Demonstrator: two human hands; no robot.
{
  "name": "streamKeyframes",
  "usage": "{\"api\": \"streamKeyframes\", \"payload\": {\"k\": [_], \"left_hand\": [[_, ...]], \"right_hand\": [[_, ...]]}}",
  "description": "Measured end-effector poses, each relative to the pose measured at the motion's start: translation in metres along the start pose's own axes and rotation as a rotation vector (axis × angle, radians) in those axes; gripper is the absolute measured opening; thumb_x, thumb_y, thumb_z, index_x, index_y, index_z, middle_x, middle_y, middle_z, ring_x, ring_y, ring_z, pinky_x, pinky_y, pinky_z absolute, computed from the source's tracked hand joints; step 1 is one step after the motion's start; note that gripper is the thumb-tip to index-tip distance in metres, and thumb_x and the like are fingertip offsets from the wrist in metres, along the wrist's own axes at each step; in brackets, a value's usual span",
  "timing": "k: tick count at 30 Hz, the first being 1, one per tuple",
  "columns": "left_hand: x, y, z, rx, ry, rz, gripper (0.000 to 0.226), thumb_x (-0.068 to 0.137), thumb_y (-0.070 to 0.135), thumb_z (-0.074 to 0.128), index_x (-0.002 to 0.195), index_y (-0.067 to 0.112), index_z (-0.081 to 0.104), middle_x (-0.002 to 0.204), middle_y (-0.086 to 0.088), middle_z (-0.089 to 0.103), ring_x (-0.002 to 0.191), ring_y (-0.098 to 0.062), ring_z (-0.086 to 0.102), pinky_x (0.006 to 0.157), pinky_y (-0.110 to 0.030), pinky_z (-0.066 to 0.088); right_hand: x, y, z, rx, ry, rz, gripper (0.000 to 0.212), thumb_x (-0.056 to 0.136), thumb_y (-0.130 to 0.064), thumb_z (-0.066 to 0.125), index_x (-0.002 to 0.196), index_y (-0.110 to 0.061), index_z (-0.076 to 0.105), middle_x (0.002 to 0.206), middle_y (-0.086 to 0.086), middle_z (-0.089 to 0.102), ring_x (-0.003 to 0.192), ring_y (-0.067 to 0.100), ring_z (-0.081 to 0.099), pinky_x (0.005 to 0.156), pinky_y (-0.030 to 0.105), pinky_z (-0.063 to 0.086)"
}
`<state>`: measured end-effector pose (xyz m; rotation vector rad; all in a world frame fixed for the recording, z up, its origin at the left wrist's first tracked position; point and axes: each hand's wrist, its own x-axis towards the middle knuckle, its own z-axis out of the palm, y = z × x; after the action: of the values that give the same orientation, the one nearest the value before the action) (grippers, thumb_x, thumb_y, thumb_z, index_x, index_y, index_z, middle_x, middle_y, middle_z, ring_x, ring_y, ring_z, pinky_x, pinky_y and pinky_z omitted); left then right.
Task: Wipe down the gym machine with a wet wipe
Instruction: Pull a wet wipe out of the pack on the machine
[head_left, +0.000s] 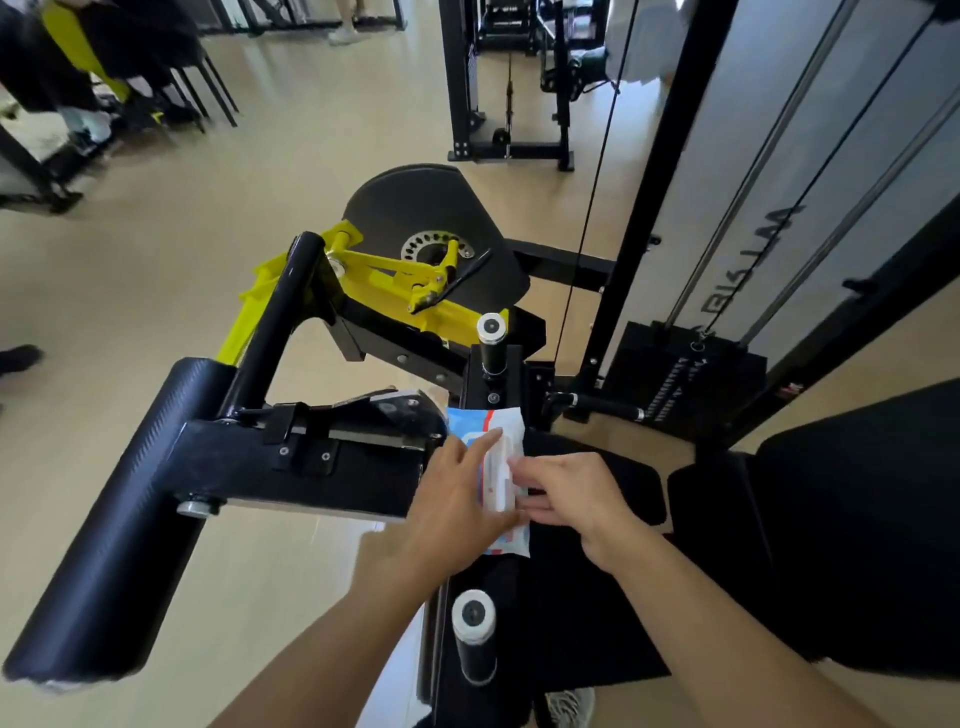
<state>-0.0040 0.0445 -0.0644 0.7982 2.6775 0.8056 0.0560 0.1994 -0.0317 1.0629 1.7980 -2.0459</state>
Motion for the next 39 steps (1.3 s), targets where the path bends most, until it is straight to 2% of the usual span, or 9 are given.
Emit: {"api": "streamKeyframes", "payload": {"k": [5,8,11,14,17,23,29,32,39], "left_hand": [[-0.003,-0.017,-0.01,-0.246,0.026,-0.02,0.081,0.089,0.041,0.073,0.152,0.049,0.021,0.116,0.019,0.048,0.101,-0.001,0.059,0.083,-0.021,0.054],[-0.013,-0.027,-0.015,-0.373,0.135,-0.068,0.07,0.097,0.024,0.062,0.149,0.053,0.023,0.131,0.019,0.049,0.109,0.002,0.059,0.086,-0.028,0.057],[-0.026,-0.038,-0.013,-0.306,0.2,-0.033,0.056,0.099,0.023,0.059,0.147,0.043,0.037,0.125,0.024,0.04,0.111,0.014,0.049,0.081,-0.015,0.051],[-0.032,-0.046,-0.006,-0.352,0.236,-0.022,0.038,0.099,0.018,0.061,0.136,0.026,0.057,0.123,0.018,0.042,0.112,0.01,0.05,0.081,-0.016,0.054],[-0.032,-0.047,-0.002,-0.423,0.217,-0.026,0.028,0.101,0.016,0.059,0.127,0.023,0.064,0.127,0.014,0.046,0.117,0.005,0.053,0.088,-0.02,0.057],[-0.031,-0.053,0.006,-0.401,0.154,-0.085,0.041,0.099,0.03,0.061,0.139,0.031,0.053,0.122,0.024,0.038,0.117,0.002,0.052,0.089,-0.037,0.06],[-0.041,-0.048,0.018,-0.295,0.256,-0.043,0.056,0.079,0.043,0.083,0.128,0.034,0.057,0.109,0.021,0.036,0.107,-0.006,0.044,0.088,-0.045,0.055],[-0.039,-0.043,0.023,-0.296,0.324,-0.051,0.064,0.073,0.04,0.088,0.129,0.03,0.059,0.108,0.02,0.037,0.103,-0.007,0.044,0.085,-0.048,0.054],[-0.041,-0.046,0.027,-0.295,0.33,-0.057,0.082,0.073,0.043,0.087,0.141,0.041,0.04,0.104,0.024,0.03,0.099,-0.007,0.04,0.085,-0.048,0.053]], "right_hand": [[-0.006,-0.004,0.011,-0.173,-0.023,-0.044,0.014,0.086,-0.032,0.075,0.09,-0.021,0.082,0.092,0.003,0.079,0.087,0.015,0.076,0.088,0.037,0.06],[-0.002,0.001,0.016,-0.413,0.111,-0.12,0.025,0.086,-0.031,0.077,0.108,-0.038,0.071,0.103,-0.006,0.077,0.086,0.008,0.073,0.077,0.036,0.063],[-0.008,0.002,0.025,-0.73,0.209,-0.229,0.056,0.087,-0.039,0.077,0.138,-0.042,0.054,0.118,-0.011,0.072,0.092,0.004,0.068,0.071,0.024,0.058],[-0.014,-0.003,0.035,-0.881,0.24,-0.266,0.066,0.085,-0.049,0.076,0.145,-0.042,0.048,0.123,-0.012,0.066,0.097,0.006,0.063,0.07,0.019,0.051],[-0.014,-0.008,0.039,-1.053,0.197,-0.242,0.074,0.084,-0.053,0.075,0.149,-0.041,0.042,0.124,-0.006,0.058,0.108,0.014,0.058,0.083,0.027,0.05],[-0.011,-0.018,0.042,-1.128,0.238,-0.229,0.05,0.097,-0.048,0.061,0.146,-0.039,0.05,0.119,-0.006,0.066,0.075,0.005,0.05,0.054,0.017,0.032],[-0.011,-0.022,0.044,-1.197,0.294,-0.238,0.047,0.098,-0.049,0.06,0.143,-0.038,0.054,0.111,-0.006,0.072,0.077,0.008,0.055,0.051,0.018,0.031],[-0.009,-0.029,0.045,-1.285,0.315,-0.247,0.043,0.099,-0.047,0.059,0.141,-0.037,0.056,0.116,-0.004,0.068,0.09,0.013,0.063,0.062,0.024,0.036],[-0.001,-0.035,0.046,-1.274,0.34,-0.275,0.042,0.096,-0.042,0.066,0.137,-0.035,0.061,0.118,-0.004,0.057,0.09,0.012,0.056,0.054,0.021,0.029]]}}
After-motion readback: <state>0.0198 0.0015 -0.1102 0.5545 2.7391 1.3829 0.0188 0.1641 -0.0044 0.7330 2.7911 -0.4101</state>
